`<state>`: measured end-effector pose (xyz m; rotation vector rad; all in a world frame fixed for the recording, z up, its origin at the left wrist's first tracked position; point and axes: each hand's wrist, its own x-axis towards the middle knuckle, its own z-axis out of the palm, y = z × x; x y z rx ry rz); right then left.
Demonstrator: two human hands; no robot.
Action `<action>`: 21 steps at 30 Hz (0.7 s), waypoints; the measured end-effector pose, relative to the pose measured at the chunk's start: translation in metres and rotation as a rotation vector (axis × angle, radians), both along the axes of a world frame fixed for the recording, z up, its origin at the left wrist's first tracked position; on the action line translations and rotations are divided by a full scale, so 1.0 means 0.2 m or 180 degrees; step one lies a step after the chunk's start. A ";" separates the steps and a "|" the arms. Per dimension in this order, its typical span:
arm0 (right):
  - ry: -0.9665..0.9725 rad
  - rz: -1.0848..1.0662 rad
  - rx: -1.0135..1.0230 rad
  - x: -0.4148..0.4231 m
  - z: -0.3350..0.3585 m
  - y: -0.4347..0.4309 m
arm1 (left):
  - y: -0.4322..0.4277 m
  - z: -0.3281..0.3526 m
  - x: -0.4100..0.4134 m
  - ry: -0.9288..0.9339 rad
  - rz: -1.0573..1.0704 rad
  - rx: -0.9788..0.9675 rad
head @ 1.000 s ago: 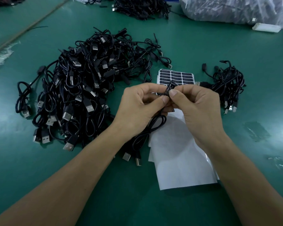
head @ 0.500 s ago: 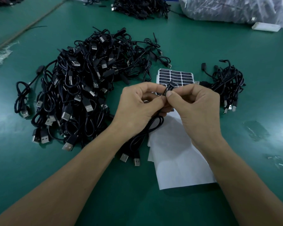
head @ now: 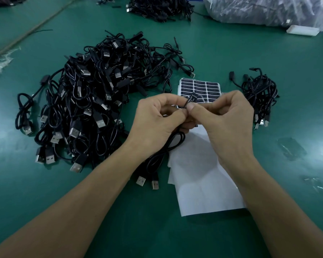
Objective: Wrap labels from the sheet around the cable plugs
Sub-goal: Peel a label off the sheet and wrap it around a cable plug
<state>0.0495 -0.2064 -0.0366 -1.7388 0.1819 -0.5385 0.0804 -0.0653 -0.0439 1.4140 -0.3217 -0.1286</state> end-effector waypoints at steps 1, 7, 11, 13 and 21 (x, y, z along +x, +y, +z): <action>-0.0003 0.0009 0.0023 0.00 0.00 0.00 | 0.00 0.00 0.00 -0.0003 -0.0004 0.0002; -0.0037 0.0495 0.0219 0.01 0.00 0.00 | -0.01 -0.01 -0.01 -0.0128 -0.0039 0.0096; -0.0143 0.0421 -0.0137 0.02 0.01 -0.01 | -0.01 -0.02 -0.01 -0.0220 0.0023 0.0276; -0.0175 0.0350 -0.0268 0.01 0.03 0.00 | -0.01 -0.02 -0.02 -0.0310 0.0063 0.0400; 0.0079 0.0650 -0.0395 -0.02 0.03 0.02 | 0.03 0.05 0.00 -0.0976 0.0430 0.0608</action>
